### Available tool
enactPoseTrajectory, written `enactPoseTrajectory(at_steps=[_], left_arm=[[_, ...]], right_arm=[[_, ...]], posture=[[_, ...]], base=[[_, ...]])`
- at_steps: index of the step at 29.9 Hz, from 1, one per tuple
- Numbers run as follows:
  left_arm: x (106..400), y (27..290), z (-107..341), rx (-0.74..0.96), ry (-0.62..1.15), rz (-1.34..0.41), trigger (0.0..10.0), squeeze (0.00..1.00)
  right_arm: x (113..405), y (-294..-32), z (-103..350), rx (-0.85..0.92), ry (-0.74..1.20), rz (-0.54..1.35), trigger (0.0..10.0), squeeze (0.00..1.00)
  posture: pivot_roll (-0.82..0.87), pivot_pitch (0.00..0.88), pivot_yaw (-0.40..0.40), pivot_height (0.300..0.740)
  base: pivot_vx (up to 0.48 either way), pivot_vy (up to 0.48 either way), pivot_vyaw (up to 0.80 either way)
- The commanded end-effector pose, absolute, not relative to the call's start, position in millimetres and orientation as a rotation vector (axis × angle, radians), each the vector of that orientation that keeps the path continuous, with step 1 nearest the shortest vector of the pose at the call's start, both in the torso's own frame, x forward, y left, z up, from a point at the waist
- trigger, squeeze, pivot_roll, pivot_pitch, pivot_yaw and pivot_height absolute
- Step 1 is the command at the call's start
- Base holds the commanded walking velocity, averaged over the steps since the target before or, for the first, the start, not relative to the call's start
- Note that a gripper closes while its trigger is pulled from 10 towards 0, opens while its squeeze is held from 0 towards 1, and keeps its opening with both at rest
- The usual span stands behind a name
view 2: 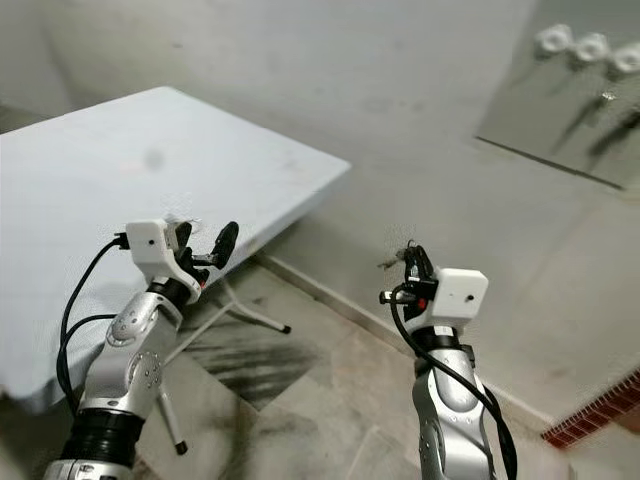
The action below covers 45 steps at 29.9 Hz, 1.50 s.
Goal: Hang keys on a hook
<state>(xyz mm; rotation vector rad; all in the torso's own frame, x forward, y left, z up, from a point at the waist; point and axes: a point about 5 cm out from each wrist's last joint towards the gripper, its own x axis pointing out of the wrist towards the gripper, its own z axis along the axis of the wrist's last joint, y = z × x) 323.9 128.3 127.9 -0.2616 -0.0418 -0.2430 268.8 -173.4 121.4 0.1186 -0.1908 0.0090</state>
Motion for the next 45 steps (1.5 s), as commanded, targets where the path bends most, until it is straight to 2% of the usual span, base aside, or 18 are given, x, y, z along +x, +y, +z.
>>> enactPoseTrajectory(at_steps=[1,29,45], left_arm=[[325.5,129.5,133.0,-0.249,-0.053,-0.242,10.0,0.0],[325.5,126.3,133.7,-0.237,-0.052,-0.247,10.0,0.0],[323.7,124.0,132.8,-0.231,-0.046,-0.273,10.0,0.0]], right_arm=[[270.7,-171.8,126.7,0.123,-0.206,0.012,10.0,0.0],[273.5,-173.0,129.2,0.121,-0.212,0.0,10.0,0.0],[270.0,-179.3,129.0,0.112,-0.216,-0.01,10.0,0.0]], posture=[[-0.04,0.0,-0.042,0.74],[-0.04,0.0,-0.045,0.74],[-0.04,0.0,-0.04,0.74]], base=[[0.0,0.0,-0.77],[0.0,0.0,-0.77],[0.0,0.0,0.0]])
